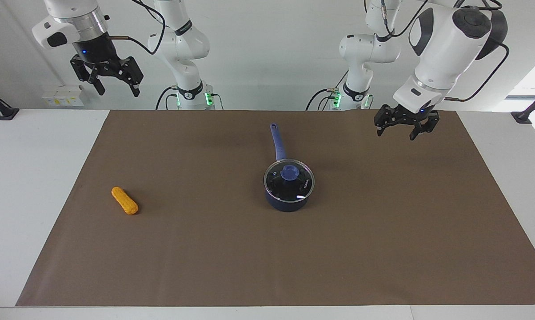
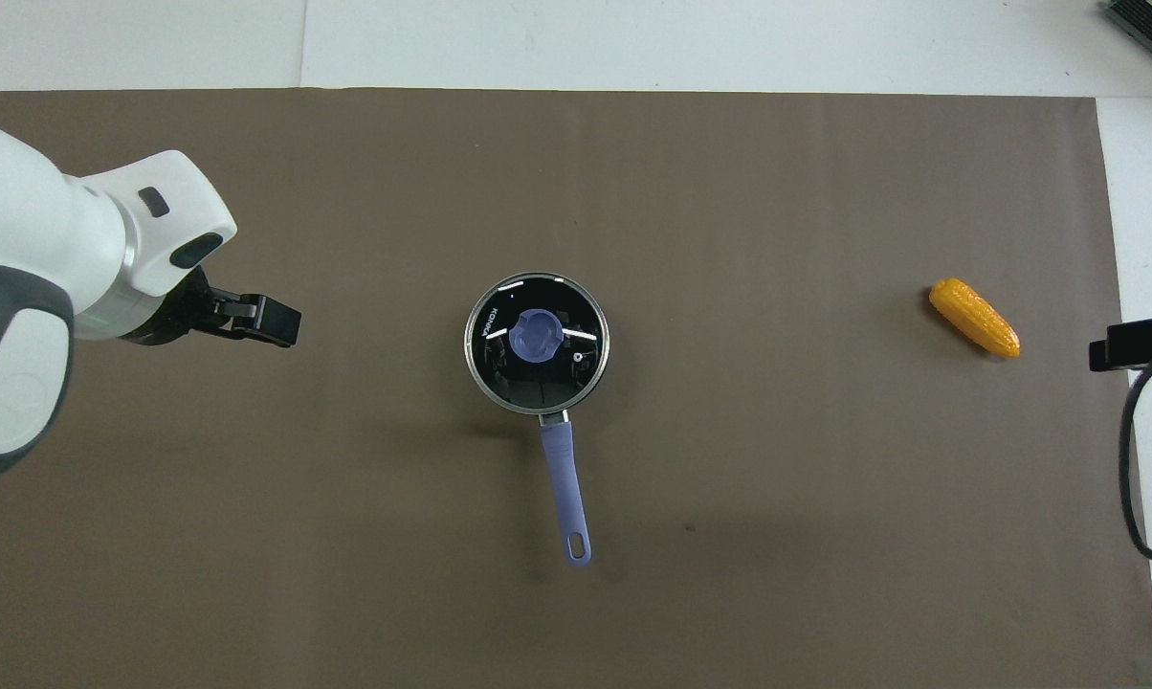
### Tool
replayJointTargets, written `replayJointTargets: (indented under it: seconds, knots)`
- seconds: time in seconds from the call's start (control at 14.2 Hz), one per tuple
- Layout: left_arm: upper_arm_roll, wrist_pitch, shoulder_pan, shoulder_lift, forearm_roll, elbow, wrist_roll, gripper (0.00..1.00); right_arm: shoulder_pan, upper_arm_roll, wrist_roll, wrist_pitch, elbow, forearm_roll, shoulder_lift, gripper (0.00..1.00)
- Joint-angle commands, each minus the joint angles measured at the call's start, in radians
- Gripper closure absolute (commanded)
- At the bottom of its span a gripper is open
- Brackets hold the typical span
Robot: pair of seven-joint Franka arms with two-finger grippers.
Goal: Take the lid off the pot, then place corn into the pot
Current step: 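Reach the left gripper over the pot and grasp the lid knob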
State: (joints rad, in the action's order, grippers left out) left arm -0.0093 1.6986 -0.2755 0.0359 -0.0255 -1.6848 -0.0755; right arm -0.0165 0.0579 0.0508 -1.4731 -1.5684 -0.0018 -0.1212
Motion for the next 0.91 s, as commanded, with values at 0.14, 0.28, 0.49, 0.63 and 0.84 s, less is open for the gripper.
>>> replayJointTargets:
  seconds: [0.14,0.28,0.49,0.63,0.84]
  knots:
    - [0.014,0.061,-0.103,0.033,0.018,-0.016,-0.157,0.0,0.007,-0.003,-0.02,0.013,-0.002,0.013,-0.006,0.0]
    - [0.014,0.088,-0.138,0.059,0.018,-0.016,-0.179,0.0,0.007,-0.003,-0.02,0.013,-0.002,0.014,-0.006,0.0]
    - [0.015,0.122,-0.207,0.108,0.021,-0.009,-0.278,0.0,0.007,-0.003,-0.02,0.013,-0.002,0.014,-0.006,0.0]
    - [0.014,0.168,-0.264,0.156,0.058,0.002,-0.37,0.0,0.007,-0.003,-0.02,0.013,-0.002,0.014,-0.006,0.0]
    - [0.014,0.21,-0.307,0.225,0.05,0.036,-0.449,0.0,0.007,-0.003,-0.02,0.013,-0.002,0.014,-0.006,0.0]
